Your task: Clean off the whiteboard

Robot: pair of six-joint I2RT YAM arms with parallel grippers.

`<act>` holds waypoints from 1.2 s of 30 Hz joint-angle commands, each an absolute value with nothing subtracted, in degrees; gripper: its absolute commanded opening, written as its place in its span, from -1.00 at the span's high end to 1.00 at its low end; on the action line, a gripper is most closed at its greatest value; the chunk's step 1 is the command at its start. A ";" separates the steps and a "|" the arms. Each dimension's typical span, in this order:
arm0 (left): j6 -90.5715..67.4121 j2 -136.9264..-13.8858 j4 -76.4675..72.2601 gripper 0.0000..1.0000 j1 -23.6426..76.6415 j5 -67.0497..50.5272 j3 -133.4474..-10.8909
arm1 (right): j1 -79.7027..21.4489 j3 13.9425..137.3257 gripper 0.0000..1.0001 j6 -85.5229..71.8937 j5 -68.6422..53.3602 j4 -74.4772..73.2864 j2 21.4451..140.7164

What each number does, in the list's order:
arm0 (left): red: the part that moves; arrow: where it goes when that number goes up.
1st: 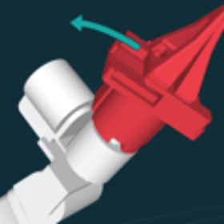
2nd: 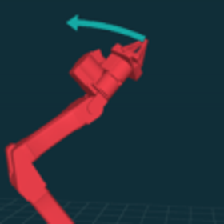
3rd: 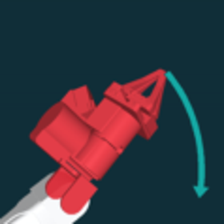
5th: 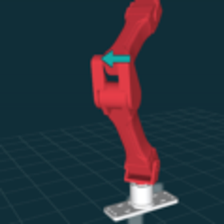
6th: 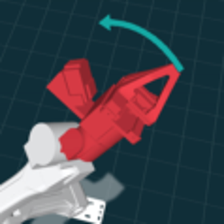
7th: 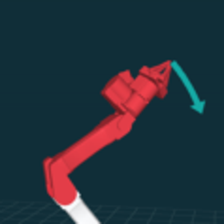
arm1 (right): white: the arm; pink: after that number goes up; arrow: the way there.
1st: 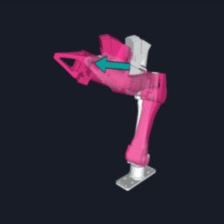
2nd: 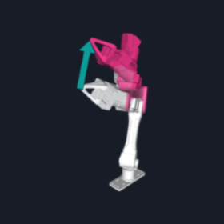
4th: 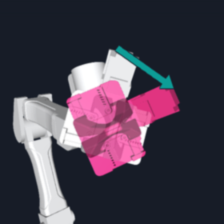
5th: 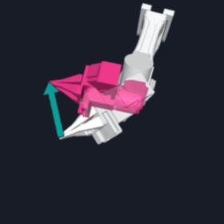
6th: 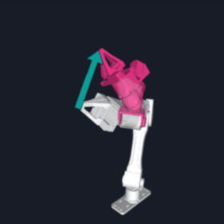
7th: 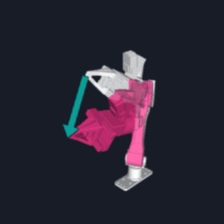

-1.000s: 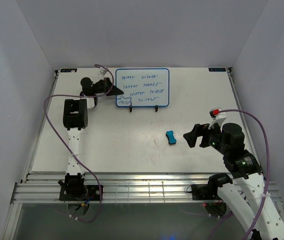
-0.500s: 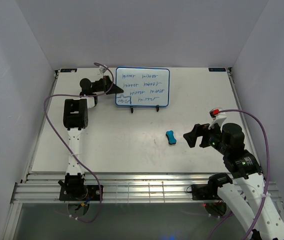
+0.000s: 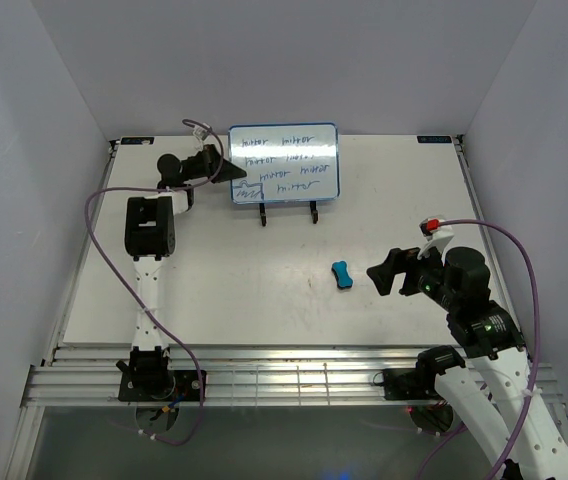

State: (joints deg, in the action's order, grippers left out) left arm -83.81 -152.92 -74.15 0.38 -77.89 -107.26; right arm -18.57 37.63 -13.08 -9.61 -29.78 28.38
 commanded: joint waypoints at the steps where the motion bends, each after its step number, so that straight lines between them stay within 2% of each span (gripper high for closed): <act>1: -85.60 -142.05 -78.40 1.00 0.61 -72.60 -109.86 | -18.81 37.44 -0.97 -12.66 -9.67 -27.51 28.21; 5: -82.89 -137.04 -74.55 1.00 1.32 -72.51 -109.52 | -18.81 37.44 -0.97 -12.83 -9.23 -26.90 29.09; 9: -73.85 -130.54 -64.01 1.00 1.84 -72.25 -106.62 | -18.81 38.14 -0.99 -13.18 -8.97 -26.46 29.97; 13: -68.58 -122.27 -56.44 1.00 1.85 -71.02 -99.95 | -18.81 39.81 -1.00 -14.67 -6.69 -27.16 30.41; 15: -66.37 -117.02 -51.89 1.00 1.84 -70.58 -95.29 | -18.81 41.74 -0.90 -15.90 -4.84 -28.73 30.85; 18: -65.04 -111.47 -49.66 1.00 1.85 -70.66 -87.39 | -18.81 44.02 -0.88 -15.82 -5.01 -31.11 31.46; 20: -62.77 -103.48 -49.31 1.00 1.76 -70.05 -81.24 | -18.72 44.56 -0.88 -15.56 -4.66 -31.99 31.03; 21: -61.01 -100.49 -46.61 1.00 1.67 -69.70 -75.56 | -18.81 45.08 -0.88 -15.38 -4.22 -33.04 30.85; 26: -42.93 -82.22 -23.44 1.00 1.32 -65.49 -62.51 | -18.81 46.41 -0.88 -13.80 -2.99 -36.47 31.55; 32: -36.65 -65.50 -17.85 1.00 1.23 -63.81 -45.02 | -18.81 44.83 -0.88 -12.05 -4.30 -36.39 31.90; 35: -32.36 -57.41 -11.97 1.00 1.32 -60.83 -39.31 | -18.81 43.43 -0.88 -11.87 -6.05 -35.34 34.01; 36: -30.17 -54.00 -5.08 1.00 1.41 -56.47 -38.94 | -18.81 43.16 -0.87 -11.87 -6.59 -35.07 34.80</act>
State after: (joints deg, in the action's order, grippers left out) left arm -37.65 -60.84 -15.31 1.43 -64.31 -40.86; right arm -18.57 44.03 -12.99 -4.73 -36.53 32.80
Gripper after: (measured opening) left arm 0.108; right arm 0.939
